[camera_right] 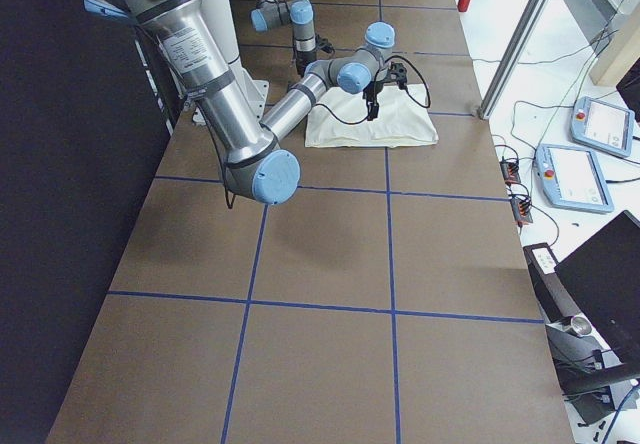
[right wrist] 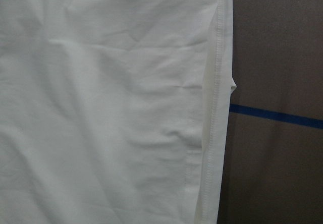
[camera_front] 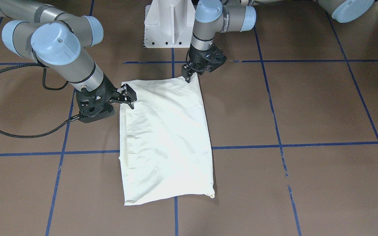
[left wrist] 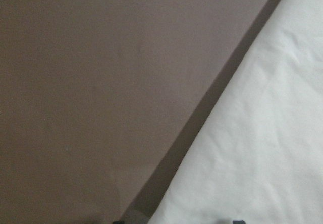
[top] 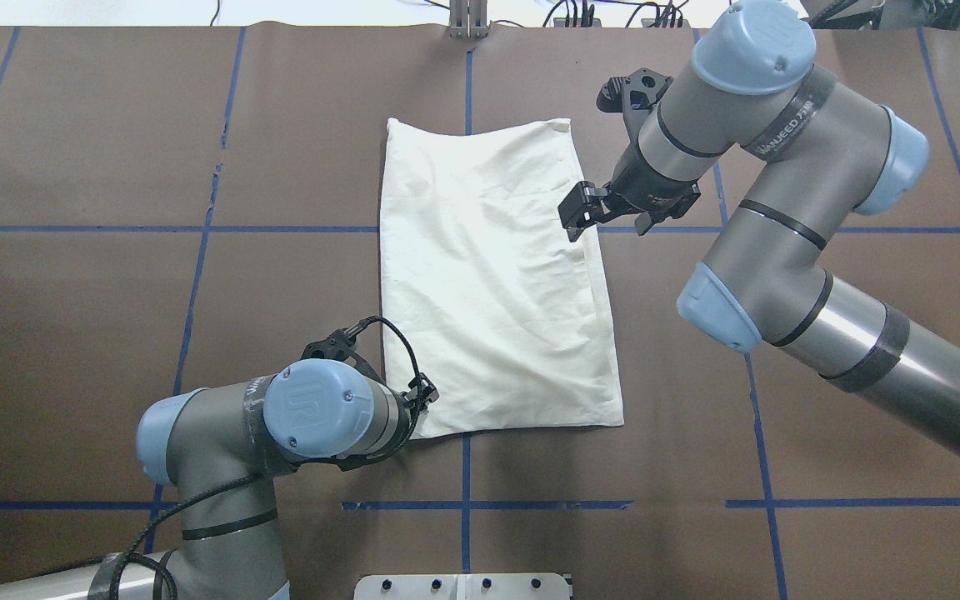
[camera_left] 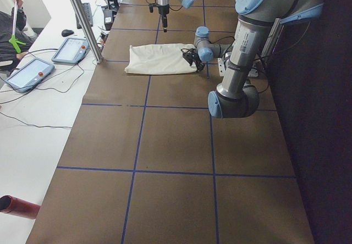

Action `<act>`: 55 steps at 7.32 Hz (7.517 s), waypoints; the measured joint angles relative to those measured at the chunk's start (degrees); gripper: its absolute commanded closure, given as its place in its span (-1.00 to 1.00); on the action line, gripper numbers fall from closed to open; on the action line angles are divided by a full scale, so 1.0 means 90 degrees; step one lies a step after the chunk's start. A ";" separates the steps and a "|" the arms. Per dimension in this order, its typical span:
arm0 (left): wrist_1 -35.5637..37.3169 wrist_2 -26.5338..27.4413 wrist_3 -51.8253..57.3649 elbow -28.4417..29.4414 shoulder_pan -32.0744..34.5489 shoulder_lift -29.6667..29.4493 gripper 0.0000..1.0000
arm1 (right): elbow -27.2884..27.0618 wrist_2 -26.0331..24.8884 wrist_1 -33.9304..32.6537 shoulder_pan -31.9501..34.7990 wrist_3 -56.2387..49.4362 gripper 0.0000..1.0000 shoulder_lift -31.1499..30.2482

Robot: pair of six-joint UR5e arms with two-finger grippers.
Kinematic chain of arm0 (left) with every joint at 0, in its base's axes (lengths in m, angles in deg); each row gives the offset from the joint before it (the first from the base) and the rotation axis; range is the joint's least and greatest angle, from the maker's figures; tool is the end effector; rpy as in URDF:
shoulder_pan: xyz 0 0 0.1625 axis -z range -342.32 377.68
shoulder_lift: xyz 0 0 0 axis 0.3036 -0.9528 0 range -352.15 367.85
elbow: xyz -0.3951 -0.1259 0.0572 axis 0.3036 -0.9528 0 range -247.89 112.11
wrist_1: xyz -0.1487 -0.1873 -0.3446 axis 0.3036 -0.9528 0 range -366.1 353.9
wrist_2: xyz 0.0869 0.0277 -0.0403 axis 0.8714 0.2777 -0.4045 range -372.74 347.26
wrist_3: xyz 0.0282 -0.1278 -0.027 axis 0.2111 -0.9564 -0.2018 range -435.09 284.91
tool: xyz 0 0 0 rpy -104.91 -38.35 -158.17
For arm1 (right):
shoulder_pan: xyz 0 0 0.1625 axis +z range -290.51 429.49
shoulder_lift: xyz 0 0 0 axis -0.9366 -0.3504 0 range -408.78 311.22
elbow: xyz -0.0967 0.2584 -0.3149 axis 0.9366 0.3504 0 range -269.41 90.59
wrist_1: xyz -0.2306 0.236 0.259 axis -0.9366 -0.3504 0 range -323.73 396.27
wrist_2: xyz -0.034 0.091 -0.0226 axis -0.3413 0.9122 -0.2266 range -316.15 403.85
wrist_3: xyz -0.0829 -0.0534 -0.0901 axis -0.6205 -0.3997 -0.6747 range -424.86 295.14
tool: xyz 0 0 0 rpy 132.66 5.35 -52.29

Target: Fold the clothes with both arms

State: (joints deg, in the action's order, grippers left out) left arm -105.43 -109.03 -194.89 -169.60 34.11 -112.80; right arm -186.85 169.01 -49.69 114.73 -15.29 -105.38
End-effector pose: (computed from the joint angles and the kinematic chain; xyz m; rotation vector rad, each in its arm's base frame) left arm 0.6123 -0.3044 0.2588 -0.2109 0.9031 -0.7006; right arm -0.4382 -0.5218 0.2589 0.0887 -0.9499 -0.1627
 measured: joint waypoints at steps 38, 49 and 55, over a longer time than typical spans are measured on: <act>0.0673 -0.0133 0.1285 -0.0826 -0.0003 -0.0064 1.00 | -0.0876 -0.2725 0.0129 -0.2860 0.6009 1.00 -0.0928; -0.0239 -0.0908 0.1965 -0.0151 0.1864 -0.0361 1.00 | 0.0401 -0.1021 0.1240 -0.0942 0.5855 1.00 0.0167; -0.1375 -0.0953 0.2401 0.1904 0.2675 -0.1063 -0.89 | 0.3139 -0.0551 0.1875 -0.0134 0.5789 -0.98 0.1680</act>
State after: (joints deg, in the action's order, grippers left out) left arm -117.81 -117.61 -173.28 -152.47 58.18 -122.37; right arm -158.61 164.05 -32.82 113.53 36.82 -90.26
